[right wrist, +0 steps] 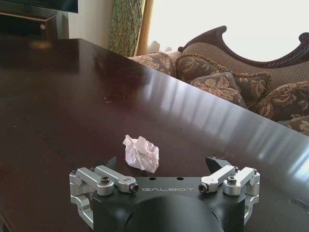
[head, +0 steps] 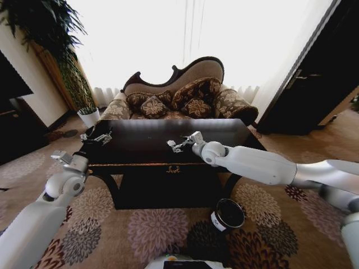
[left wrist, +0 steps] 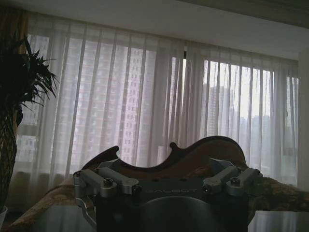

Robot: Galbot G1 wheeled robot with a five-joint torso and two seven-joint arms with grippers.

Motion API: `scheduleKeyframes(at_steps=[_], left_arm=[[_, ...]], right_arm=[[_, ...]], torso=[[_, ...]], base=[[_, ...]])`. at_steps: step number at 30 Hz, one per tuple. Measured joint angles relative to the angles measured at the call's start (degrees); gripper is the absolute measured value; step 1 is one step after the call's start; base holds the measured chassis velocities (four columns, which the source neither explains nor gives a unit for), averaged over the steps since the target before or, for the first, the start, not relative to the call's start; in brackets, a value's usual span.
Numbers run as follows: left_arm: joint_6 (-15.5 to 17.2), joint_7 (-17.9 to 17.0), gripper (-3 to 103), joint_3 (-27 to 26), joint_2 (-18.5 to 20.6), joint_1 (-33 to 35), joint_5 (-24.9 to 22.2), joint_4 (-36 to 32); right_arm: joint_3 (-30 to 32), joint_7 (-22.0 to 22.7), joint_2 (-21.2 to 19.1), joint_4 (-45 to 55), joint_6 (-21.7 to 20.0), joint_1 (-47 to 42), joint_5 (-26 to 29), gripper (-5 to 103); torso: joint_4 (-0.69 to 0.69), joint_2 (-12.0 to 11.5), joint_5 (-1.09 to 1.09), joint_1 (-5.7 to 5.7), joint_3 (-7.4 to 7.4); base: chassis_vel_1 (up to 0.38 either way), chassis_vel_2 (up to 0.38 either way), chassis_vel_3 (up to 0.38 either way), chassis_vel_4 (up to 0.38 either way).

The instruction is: Move to the front of the table and place the trash on the table into the trash bin.

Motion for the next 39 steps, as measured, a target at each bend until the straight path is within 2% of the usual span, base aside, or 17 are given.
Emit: scheduleKeyframes(at_steps=[15, 17, 18, 19, 22, 24, 26, 27, 31, 33, 36, 37, 39], left_arm=[[0.0, 0.0, 100, 0.0, 0.0, 0.0, 0.0, 0.0], [0.0, 0.0, 100, 0.0, 0.0, 0.0, 0.0, 0.0], [0.0, 0.0, 100, 0.0, 0.0, 0.0, 0.0, 0.0], [0.0, 0.0, 100, 0.0, 0.0, 0.0, 0.0, 0.0], [0.0, 0.0, 100, 0.0, 0.0, 0.0, 0.0, 0.0], [0.0, 0.0, 100, 0.0, 0.0, 0.0, 0.0, 0.0], [0.0, 0.0, 100, 0.0, 0.0, 0.0, 0.0, 0.0], [0.0, 0.0, 100, 0.0, 0.0, 0.0, 0.0, 0.0], [0.0, 0.0, 100, 0.0, 0.0, 0.0, 0.0, 0.0], [0.0, 0.0, 100, 0.0, 0.0, 0.0, 0.0, 0.0], [0.0, 0.0, 100, 0.0, 0.0, 0.0, 0.0, 0.0], [0.0, 0.0, 100, 0.0, 0.0, 0.0, 0.0, 0.0], [0.0, 0.0, 100, 0.0, 0.0, 0.0, 0.0, 0.0]], right_arm=[[-1.21, -0.35, 2.49, -1.94, -0.06, 1.22, -0.44, 100], [-1.26, -0.56, 2.49, -2.1, -0.05, 1.09, -0.69, 96], [-1.28, -0.61, 2.52, -2.19, -0.04, 1.06, -0.78, 91], [-1.28, -0.61, 2.52, -2.19, -0.04, 1.06, -0.78, 91], [-1.31, -0.76, 2.69, -2.38, 0.0, 1.05, -0.95, 75], [-1.34, -0.81, 2.74, -2.45, 0.03, 1.05, -1.01, 75], [-1.41, -0.82, 2.77, -2.47, 0.09, 1.05, -1.06, 65], [-1.41, -0.82, 2.77, -2.47, 0.09, 1.05, -1.06, 65], [-1.54, -0.82, 2.66, -2.14, 0.13, 1.01, -1.14, 42], [-1.55, -0.82, 2.62, -2.1, 0.13, 1.0, -1.17, 42], [-1.57, -0.78, 2.5, -1.82, 0.16, 0.98, -1.2, 27], [-1.57, -0.78, 2.5, -1.82, 0.16, 0.98, -1.2, 27], [-1.58, -0.73, 2.46, -1.62, 0.16, 0.99, -1.19, 15]], torso=[[0.0, 0.0, 0.0, 0.0, 0.0], [0.0, 0.0, 0.0, 0.0, 0.0], [0.0, 0.0, 0.01, 0.0, 0.0], [0.0, 0.0, 0.01, 0.0, 0.0], [0.0, 0.0, 0.0, 0.0, 0.0], [0.0, 0.0, 0.01, 0.0, 0.0], [0.0, 0.0, 0.0, 0.0, 0.0], [0.0, 0.0, 0.0, 0.0, 0.0], [0.0, 0.0, 0.0, 0.0, 0.0], [0.0, 0.0, 0.0, 0.0, 0.0], [0.0, 0.0, 0.0, 0.0, 0.0], [0.0, 0.0, 0.0, 0.0, 0.0], [0.0, 0.0, 0.0, 0.0, 0.0]], base=[[0.0, 0.0, 0.0, 0.0], [0.0, 0.0, 0.0, 0.0], [0.0, 0.0, 0.0, 0.0], [0.0, 0.0, 0.0, 0.0], [0.0, 0.0, 0.0, 0.0], [0.0, 0.0, 0.0, 0.0], [0.0, 0.0, 0.0, 0.0], [0.0, 0.0, 0.0, 0.0], [0.0, 0.0, 0.0, 0.0], [0.0, 0.0, 0.0, 0.0], [0.0, 0.0, 0.0, 0.0], [0.0, 0.0, 0.0, 0.0], [0.0, 0.0, 0.0, 0.0]])
